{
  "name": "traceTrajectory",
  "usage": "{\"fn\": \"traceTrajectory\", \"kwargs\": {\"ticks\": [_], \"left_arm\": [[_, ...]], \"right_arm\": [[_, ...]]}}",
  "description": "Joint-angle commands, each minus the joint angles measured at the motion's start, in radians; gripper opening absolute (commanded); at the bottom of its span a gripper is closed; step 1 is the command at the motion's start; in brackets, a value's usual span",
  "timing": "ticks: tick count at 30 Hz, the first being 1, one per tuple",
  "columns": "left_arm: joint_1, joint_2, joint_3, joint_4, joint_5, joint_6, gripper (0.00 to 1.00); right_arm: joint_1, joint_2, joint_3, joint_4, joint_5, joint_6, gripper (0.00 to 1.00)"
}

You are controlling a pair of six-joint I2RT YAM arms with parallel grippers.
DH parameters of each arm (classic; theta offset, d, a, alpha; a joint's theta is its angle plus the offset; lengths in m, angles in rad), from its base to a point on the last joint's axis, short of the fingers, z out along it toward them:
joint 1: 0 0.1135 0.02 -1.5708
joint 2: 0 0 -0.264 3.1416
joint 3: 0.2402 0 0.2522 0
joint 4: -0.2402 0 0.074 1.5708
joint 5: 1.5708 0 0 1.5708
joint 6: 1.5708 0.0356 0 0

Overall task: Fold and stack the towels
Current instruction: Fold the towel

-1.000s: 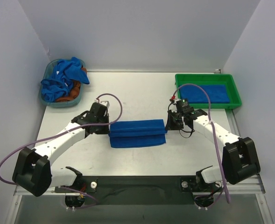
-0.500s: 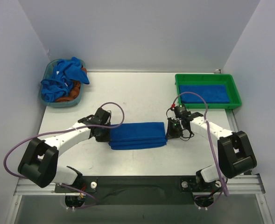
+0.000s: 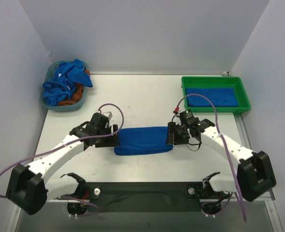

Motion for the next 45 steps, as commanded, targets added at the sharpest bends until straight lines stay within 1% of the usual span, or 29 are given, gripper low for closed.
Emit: {"fn": "traceTrajectory", "kwargs": {"ticks": [1,3,5,7,9,10,12,13,14,16,17,19,20,24,28,30,31,33,34,35,36,37,38,40,41,42,43,44,45], "left_arm": [[-0.017,-0.103,0.033,-0.032,0.041,-0.038,0.78],[-0.031,-0.117,0.065,-0.030,0.042,-0.069,0.78],[-0.041,-0.103,0.102,-0.020,0.041,-0.092,0.75],[-0.067,-0.063,0.160,0.003,0.028,-0.104,0.69],[-0.087,0.000,0.201,0.019,0.015,-0.119,0.66],[-0.110,0.023,0.234,0.039,-0.002,-0.124,0.64],[-0.133,0.095,0.255,0.060,-0.022,-0.136,0.60],[-0.149,0.119,0.258,0.078,-0.033,-0.144,0.58],[-0.152,0.142,0.254,0.086,-0.033,-0.162,0.54],[-0.158,0.201,0.228,0.120,-0.056,-0.182,0.51],[-0.158,0.215,0.187,0.131,-0.059,-0.208,0.50],[-0.159,0.227,0.119,0.180,-0.071,-0.234,0.45],[-0.156,0.219,0.047,0.195,-0.077,-0.265,0.44],[-0.153,0.177,-0.095,0.253,-0.110,-0.323,0.38],[-0.152,0.114,-0.139,0.254,-0.114,-0.339,0.39],[-0.155,0.062,-0.136,0.250,-0.120,-0.336,0.42],[-0.156,0.042,-0.127,0.241,-0.122,-0.339,0.46],[-0.161,-0.009,-0.105,0.238,-0.122,-0.345,0.51],[-0.169,-0.023,-0.082,0.237,-0.119,-0.346,0.53],[-0.175,-0.034,-0.068,0.240,-0.117,-0.355,0.58],[-0.187,-0.047,-0.058,0.244,-0.116,-0.359,0.60],[-0.195,-0.052,-0.045,0.252,-0.114,-0.360,0.62],[-0.202,-0.051,-0.036,0.261,-0.113,-0.368,0.63],[-0.212,-0.046,-0.042,0.298,-0.114,-0.380,0.63],[-0.216,-0.045,-0.053,0.309,-0.116,-0.400,0.63],[-0.219,-0.038,-0.089,0.321,-0.122,-0.411,0.62],[-0.219,-0.038,-0.113,0.348,-0.142,-0.424,0.59],[-0.218,-0.043,-0.178,0.368,-0.151,-0.459,0.56],[-0.218,-0.046,-0.214,0.394,-0.166,-0.474,0.51]], "right_arm": [[0.036,-0.108,0.062,-0.069,0.007,0.015,0.48],[0.059,-0.127,0.091,-0.064,0.010,0.034,0.48],[0.078,-0.107,0.132,-0.044,0.037,0.044,0.47],[0.102,-0.084,0.152,-0.023,0.051,0.068,0.43],[0.110,-0.038,0.178,0.008,0.065,0.100,0.40],[0.121,-0.023,0.180,0.025,0.073,0.139,0.35],[0.131,0.009,0.163,0.095,0.080,0.172,0.33],[0.139,0.019,0.151,0.121,0.088,0.217,0.33],[0.144,0.037,0.136,0.179,0.086,0.237,0.32],[0.144,0.051,0.064,0.245,0.077,0.272,0.32],[0.145,0.055,0.031,0.294,0.079,0.306,0.32],[0.145,0.065,-0.054,0.331,0.086,0.331,0.32],[0.144,0.062,-0.084,0.374,0.086,0.355,0.32],[0.139,0.025,-0.217,0.428,0.099,0.416,0.32],[0.139,-0.088,-0.305,0.445,0.148,0.453,0.33],[0.144,-0.182,-0.328,0.457,0.160,0.461,0.36],[0.147,-0.211,-0.332,0.488,0.163,0.469,0.41],[0.153,-0.271,-0.346,0.546,0.149,0.478,0.46],[0.162,-0.280,-0.351,0.624,0.140,0.481,0.52],[0.173,-0.277,-0.352,0.663,0.126,0.487,0.54],[0.193,-0.267,-0.349,0.699,0.117,0.493,0.58],[0.208,-0.247,-0.343,0.777,0.106,0.493,0.59],[0.222,-0.195,-0.333,0.814,0.094,0.498,0.60],[0.262,-0.130,-0.303,0.896,0.068,0.496,0.63],[0.298,-0.066,-0.294,0.974,0.066,0.493,0.64],[0.320,-0.034,-0.287,1.009,0.063,0.493,0.64],[0.334,-0.005,-0.277,1.081,0.065,0.498,0.64],[0.363,0.056,-0.276,1.120,0.063,0.509,0.65],[0.375,0.087,-0.276,1.157,0.063,0.513,0.67]]}}
